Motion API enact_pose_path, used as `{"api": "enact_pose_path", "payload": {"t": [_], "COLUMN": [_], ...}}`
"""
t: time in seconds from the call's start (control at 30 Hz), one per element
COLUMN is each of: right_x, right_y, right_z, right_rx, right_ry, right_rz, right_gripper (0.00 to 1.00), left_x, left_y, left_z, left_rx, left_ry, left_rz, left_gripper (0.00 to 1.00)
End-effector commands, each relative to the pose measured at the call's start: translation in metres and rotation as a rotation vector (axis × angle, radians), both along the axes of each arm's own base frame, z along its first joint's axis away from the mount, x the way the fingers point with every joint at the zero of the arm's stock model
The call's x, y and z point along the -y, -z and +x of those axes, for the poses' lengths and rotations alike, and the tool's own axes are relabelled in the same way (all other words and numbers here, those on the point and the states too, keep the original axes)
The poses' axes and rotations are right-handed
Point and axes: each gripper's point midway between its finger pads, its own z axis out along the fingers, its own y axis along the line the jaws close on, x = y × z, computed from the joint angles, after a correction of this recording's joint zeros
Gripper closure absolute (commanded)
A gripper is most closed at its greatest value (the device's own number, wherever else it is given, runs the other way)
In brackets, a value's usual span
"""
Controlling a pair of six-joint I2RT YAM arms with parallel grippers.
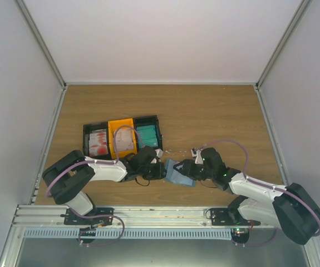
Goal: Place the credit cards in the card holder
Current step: Open the card holder at the center of the board.
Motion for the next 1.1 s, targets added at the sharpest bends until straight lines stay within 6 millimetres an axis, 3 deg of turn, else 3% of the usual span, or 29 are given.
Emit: {"api": "enact_pose_path", "payload": {"t": [0.0,0.13,0.37,0.67,0.87,1.07], "right_x": [-0.012,-0.011,-0.003,0.047,0.044,0.036], "right_y": [-0.022,-0.023,-0.046,-0.009,0.003,0.017], "right_z": [0.007,0.011,0.014,0.002,-0.003,-0.006], "right_rx": [0.092,0.113,0.206,0.037,-0.005,-0.042], "right_ry": [-0.053,-0.058,-0.033,0.098,0.064,0.008], "right_rz": [0.072,0.068,0.075,-0.224,-0.240,-0.239], "right_gripper": [0.51,0.49,0.48,0.49,0.57,0.57], "left_x": [0.002,0.002,0.002,0.002,0.001,0.002], "left_y": [0.002,0.002,0.003,0.003,0.003,0.002], "left_z": [0.000,0.000,-0.001,0.000,0.000,0.000], "left_rx": [0.019,0.019,0.019,0.021,0.022,0.022], "left_ry": [0.020,0.020,0.021,0.020,0.019,0.021], "left_rz": [0.017,0.019,0.022,0.023,0.023,0.020], "left_gripper": [0.99,0.99,0.99,0.99,0.99,0.99]}}
